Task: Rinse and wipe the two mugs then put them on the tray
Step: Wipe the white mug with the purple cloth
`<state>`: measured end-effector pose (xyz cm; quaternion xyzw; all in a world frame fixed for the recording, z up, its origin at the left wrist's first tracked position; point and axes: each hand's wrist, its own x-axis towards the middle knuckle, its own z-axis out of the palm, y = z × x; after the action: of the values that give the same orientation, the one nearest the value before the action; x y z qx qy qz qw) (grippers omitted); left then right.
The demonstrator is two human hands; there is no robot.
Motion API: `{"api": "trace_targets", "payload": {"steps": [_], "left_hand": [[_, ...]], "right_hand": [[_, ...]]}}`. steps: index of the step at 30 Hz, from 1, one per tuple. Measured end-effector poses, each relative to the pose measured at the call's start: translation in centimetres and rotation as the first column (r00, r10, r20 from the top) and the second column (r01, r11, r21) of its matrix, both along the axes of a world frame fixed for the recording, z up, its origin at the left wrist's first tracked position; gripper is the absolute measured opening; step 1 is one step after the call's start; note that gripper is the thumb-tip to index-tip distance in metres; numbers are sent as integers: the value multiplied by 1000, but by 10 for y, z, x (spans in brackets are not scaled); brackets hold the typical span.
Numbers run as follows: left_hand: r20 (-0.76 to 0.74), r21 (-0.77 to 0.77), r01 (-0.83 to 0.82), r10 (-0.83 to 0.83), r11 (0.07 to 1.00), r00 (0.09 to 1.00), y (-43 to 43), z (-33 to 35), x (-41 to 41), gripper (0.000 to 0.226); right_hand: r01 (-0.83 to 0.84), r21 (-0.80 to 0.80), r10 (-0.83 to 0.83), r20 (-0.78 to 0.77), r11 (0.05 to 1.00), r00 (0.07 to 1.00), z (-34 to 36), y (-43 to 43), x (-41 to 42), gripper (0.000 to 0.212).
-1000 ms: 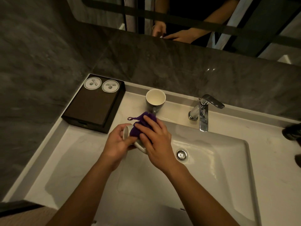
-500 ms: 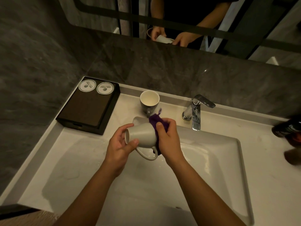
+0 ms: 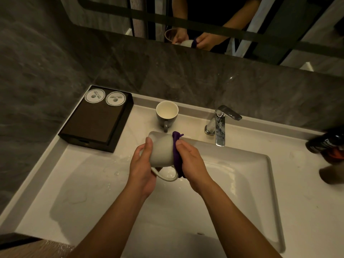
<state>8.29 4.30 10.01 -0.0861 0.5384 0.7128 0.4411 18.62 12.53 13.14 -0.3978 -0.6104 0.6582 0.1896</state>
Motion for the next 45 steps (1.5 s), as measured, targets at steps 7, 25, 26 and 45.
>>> {"api": "trace_targets", "payload": {"steps": [7, 25, 26, 45], "left_hand": [[64, 35, 32, -35, 999, 997, 1, -4, 0, 70], [92, 20, 58, -59, 998, 994, 8, 0, 8, 46], [61, 15, 76, -77, 997, 995, 9, 2, 10, 42], [240, 27, 126, -128, 992, 962, 14, 9, 1, 44]], "right_hand": [[-276, 81, 271, 73, 958, 960, 10, 13, 16, 33], [-153, 301, 137, 74, 941, 988, -10, 2, 40, 38], [-167, 297, 148, 87, 940, 985, -7, 3, 38, 43], [-245, 325, 223, 102, 914, 969, 6, 18, 60, 26]]}}
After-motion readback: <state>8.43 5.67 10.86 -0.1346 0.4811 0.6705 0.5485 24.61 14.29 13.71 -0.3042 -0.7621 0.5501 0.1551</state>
